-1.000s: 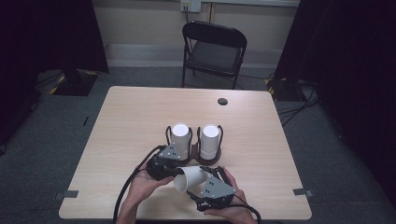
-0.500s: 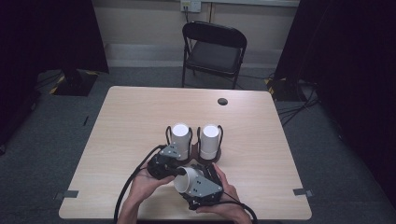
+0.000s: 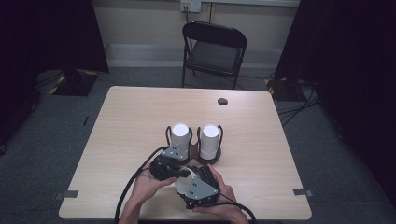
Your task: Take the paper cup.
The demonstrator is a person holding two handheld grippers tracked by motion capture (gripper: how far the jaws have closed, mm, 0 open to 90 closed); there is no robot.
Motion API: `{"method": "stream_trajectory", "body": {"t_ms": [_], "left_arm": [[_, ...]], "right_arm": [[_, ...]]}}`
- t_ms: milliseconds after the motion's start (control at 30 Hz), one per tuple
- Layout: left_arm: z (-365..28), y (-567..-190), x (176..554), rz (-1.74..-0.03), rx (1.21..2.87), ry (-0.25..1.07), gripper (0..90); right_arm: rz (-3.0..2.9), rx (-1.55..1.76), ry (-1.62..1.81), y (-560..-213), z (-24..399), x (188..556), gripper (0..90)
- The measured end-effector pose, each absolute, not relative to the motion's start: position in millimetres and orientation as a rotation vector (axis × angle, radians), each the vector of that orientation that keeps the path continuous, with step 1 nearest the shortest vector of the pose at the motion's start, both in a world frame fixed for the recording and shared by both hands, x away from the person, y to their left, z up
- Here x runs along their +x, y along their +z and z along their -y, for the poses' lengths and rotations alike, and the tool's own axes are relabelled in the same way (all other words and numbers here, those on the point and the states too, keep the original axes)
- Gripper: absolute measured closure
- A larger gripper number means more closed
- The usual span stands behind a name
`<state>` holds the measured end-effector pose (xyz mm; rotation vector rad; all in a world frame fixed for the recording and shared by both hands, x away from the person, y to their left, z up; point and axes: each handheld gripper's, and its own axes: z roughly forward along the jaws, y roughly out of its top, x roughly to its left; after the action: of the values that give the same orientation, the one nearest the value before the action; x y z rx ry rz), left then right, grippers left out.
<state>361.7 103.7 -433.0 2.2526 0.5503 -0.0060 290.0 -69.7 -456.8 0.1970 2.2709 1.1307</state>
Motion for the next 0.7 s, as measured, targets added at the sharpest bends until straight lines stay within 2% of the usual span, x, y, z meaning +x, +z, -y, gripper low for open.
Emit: {"method": "stream_trajectory", "body": {"t_ms": [700], "left_arm": [[-103.7,-439.2,362.8,-0.591,2.233,-0.021,86.9]], "right_arm": [[-2.249,0.237,1.185,-453.8,75.4,289.9,22.7]]}}
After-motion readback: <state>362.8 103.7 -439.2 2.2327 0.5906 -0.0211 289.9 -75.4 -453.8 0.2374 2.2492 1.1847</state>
